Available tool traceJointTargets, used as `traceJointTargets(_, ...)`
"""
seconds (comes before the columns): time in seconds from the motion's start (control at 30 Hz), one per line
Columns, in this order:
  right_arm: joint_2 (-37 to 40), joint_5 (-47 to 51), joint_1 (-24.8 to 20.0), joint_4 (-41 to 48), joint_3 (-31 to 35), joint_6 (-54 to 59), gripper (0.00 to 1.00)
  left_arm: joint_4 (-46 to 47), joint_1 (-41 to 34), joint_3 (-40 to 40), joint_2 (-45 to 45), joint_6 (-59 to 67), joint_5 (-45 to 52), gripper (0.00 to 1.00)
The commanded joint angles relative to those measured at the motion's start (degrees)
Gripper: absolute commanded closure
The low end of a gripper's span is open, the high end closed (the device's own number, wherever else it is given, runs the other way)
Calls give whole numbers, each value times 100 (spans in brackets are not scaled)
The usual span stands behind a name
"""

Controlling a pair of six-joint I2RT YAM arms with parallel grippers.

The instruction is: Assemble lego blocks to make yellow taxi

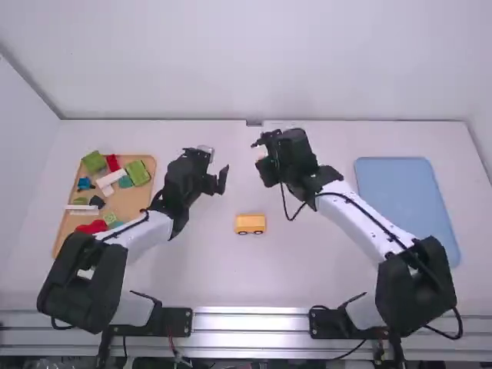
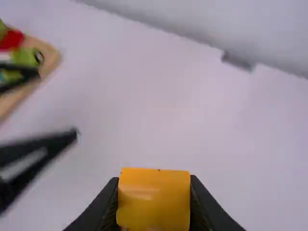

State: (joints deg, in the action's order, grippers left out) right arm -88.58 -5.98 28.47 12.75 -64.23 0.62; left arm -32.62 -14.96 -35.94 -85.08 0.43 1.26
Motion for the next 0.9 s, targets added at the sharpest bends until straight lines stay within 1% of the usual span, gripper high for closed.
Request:
traceJointTargets(0.0, -59, 588, -37, 553, -181, 264, 94, 109, -37, -74, 0, -271, -328, 1)
traceJointTargets(0.1, -369, 389, -66, 1008, -181, 323, 93, 166, -37, -76, 22, 48, -400, 1)
traceJointTargets(0.2, -592, -81, 9, 1023, -203, 719, 93, 70, -37, -76, 232, 258, -728, 1)
traceJointTargets(0.23, -708, -337, 42, 1029, -286, 839, 94, 155, -35, -74, 474, 236, -929, 1)
traceJointTargets(0.27, -734, -378, 50, 1036, -313, 868, 94, 192, -28, -74, 540, 238, -984, 1)
traceJointTargets(0.33, -1023, -654, 129, 1154, -640, 1071, 96, 699, 101, -74, 1176, 201, -1137, 1)
traceJointTargets(0.37, -1023, -654, 129, 1154, -640, 1071, 96, 699, 101, -74, 1176, 201, -1137, 1)
traceJointTargets(0.4, -1303, -691, 240, 1364, -1008, 1215, 96, 1178, 232, -72, 1646, 35, -1257, 1)
traceJointTargets(0.47, -1665, -715, 411, 1694, -1508, 1502, 97, 1668, 426, -37, 2111, -262, -1449, 1)
traceJointTargets(0.5, -1729, -730, 442, 1755, -1596, 1561, 97, 1740, 466, -24, 2192, -271, -1467, 1)
traceJointTargets(0.6, -2555, -769, 857, 2522, -2717, 2282, 98, 2277, 894, 304, 3071, -651, -1742, 1)
traceJointTargets(0.7, -3141, -903, 1123, 3132, -3493, 2879, 99, 2376, 1176, 612, 3620, -973, -1974, 1)
traceJointTargets(0.73, -3467, -903, 1263, 3499, -3921, 3165, 99, 2380, 1362, 822, 3945, -1139, -2092, 1)
traceJointTargets(0.77, -3689, -866, 1357, 3746, -4212, 3311, 99, 2378, 1504, 973, 4177, -1187, -2116, 1)
traceJointTargets(0.8, -3770, -850, 1388, 3823, -4317, 3355, 99, 2376, 1556, 1025, 4262, -1213, -2122, 1)
traceJointTargets(0.87, -4332, -706, 1598, 4369, -4994, 3687, 100, 2385, 1912, 1394, 4896, -1443, -2124, 1)
